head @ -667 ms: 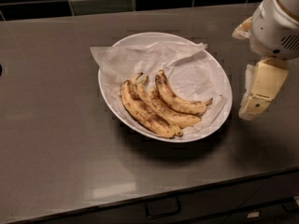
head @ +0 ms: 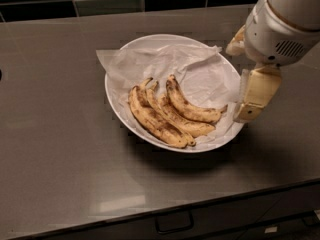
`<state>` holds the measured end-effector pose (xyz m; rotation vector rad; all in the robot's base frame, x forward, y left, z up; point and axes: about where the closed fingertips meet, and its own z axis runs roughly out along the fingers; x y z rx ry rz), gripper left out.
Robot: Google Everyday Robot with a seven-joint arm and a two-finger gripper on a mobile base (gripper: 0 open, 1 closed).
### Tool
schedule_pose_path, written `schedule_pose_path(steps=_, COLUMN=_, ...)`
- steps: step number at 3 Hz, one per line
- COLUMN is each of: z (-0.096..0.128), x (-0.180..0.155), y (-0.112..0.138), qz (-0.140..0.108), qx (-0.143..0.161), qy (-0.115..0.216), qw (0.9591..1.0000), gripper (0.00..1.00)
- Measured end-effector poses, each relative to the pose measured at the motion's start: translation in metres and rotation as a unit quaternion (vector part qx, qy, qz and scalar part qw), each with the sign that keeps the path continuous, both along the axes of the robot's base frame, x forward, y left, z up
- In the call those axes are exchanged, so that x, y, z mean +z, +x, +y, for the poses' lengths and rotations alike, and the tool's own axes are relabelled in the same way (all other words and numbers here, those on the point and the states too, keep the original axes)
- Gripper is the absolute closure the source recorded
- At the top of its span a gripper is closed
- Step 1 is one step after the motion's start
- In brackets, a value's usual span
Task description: Pick banana from white bowl
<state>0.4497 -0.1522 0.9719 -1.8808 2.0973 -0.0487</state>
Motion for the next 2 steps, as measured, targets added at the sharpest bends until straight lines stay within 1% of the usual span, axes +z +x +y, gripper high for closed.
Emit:
schedule_pose_path(steps=1, z=0.026, x=-0.014, y=0.003, qz=0.016, qx=0.023, qy=0.003, qw=0.9996, gripper=0.21)
schedule_pose_path(steps=2, z=0.041, x=-0.024, y=0.007, qz=0.026, qx=0.034, qy=0.001, qw=0.9991, gripper=0.27)
